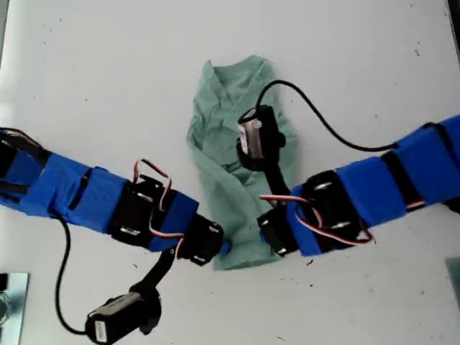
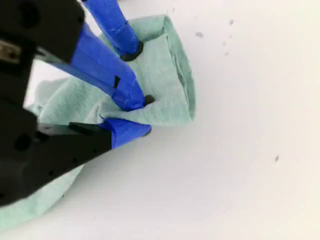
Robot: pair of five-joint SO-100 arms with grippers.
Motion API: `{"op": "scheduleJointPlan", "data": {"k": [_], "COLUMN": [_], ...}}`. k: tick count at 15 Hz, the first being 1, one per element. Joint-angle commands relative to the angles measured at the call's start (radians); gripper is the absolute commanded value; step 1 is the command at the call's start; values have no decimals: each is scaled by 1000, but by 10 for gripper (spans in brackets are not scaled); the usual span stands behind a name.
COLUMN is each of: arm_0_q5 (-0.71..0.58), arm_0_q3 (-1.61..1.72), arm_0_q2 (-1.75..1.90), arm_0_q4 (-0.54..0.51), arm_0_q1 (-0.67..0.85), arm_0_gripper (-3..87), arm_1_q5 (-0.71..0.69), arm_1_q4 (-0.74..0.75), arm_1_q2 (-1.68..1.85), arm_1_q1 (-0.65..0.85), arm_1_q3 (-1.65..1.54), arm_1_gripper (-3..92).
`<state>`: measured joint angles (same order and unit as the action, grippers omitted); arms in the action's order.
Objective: Fold t shirt
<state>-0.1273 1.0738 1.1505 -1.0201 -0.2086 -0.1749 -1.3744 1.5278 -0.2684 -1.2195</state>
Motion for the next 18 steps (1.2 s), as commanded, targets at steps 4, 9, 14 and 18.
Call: {"op": "scheduleJointPlan", "data": {"k": [4,9,14,18], "arm_0_q5": [49,-87,-179,-264], "arm_0_q3": [-49,-28,-20,94], "arm_0_q2": [143,285,265,488], "arm_0_q4": [86,-129,-184,-255], "arm_0_q1": [-117,184,390,557], "arm_0_gripper": [-2,-2,-2,332], "arm_1_q5": [26,-324,-449,-483], "arm_1_q4": [67,0,71,115], "arm_1_q2": [164,236,242,428], "arm_1_q1": [-74,336,571,781], "arm_1_q3": [0,3,-44,-221], "arm_1_gripper": [-13,-13,-13,522]}}
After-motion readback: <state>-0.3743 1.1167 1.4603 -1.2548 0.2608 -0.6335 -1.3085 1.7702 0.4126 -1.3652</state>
